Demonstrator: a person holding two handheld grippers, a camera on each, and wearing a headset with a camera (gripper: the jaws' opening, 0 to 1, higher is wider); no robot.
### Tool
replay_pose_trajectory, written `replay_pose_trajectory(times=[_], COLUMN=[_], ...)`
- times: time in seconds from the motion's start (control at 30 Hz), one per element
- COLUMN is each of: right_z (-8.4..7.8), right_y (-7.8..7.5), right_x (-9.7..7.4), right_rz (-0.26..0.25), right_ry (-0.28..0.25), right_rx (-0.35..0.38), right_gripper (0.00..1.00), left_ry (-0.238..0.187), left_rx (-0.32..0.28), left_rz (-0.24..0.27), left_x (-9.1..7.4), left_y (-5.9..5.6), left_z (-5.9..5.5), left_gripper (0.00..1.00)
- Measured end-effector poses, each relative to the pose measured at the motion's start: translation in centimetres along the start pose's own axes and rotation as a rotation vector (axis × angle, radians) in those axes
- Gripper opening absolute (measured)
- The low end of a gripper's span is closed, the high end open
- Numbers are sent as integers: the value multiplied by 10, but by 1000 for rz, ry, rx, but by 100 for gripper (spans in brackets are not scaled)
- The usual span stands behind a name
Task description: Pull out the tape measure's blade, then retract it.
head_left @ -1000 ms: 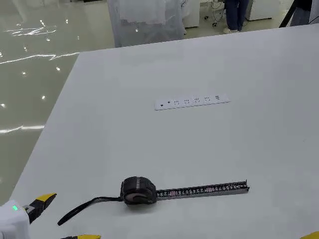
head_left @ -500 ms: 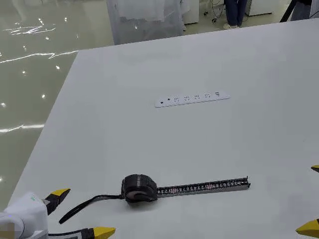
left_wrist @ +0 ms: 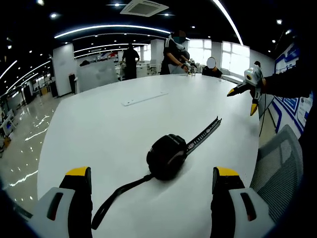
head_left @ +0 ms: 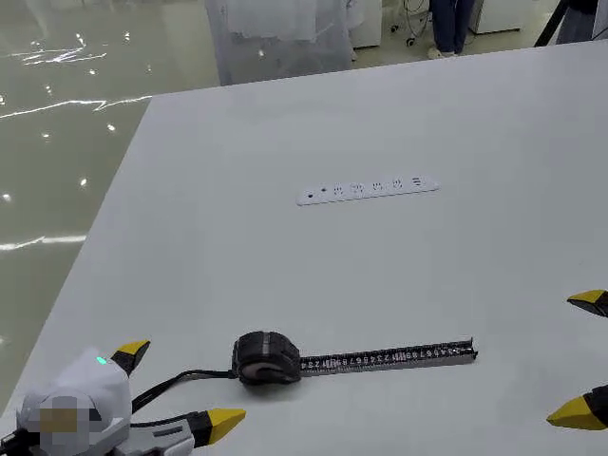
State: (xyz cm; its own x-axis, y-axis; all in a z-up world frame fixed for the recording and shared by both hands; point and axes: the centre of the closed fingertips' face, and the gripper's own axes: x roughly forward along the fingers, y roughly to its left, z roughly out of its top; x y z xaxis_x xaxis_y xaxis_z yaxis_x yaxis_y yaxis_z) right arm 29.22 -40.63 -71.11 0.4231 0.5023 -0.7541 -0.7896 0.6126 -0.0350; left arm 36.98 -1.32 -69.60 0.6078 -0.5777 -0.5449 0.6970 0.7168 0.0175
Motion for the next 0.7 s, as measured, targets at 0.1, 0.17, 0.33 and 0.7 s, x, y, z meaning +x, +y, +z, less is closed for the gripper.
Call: replay_pose_trajectory(times=[0.1,0.17,0.33,0.7], right_z=[0,-1,3,23], right_y=[-2,-4,-3,-7], right_x=[6,10,22,41], right_rz=[14,30,68,117], right_ry=[23,54,95,115], right_rx=[-39,-101,-187,-209], right_gripper=[99,99,99,99], left_ry=[-28,-16,-31,-23], left_rx=[11,-40,-13,-74], left_rz=[15,3,37,82], left_x=[6,12,26,51], left_y=[-3,-8,-13,-24], left_z=[9,10,22,31], left_gripper=[99,99,99,99])
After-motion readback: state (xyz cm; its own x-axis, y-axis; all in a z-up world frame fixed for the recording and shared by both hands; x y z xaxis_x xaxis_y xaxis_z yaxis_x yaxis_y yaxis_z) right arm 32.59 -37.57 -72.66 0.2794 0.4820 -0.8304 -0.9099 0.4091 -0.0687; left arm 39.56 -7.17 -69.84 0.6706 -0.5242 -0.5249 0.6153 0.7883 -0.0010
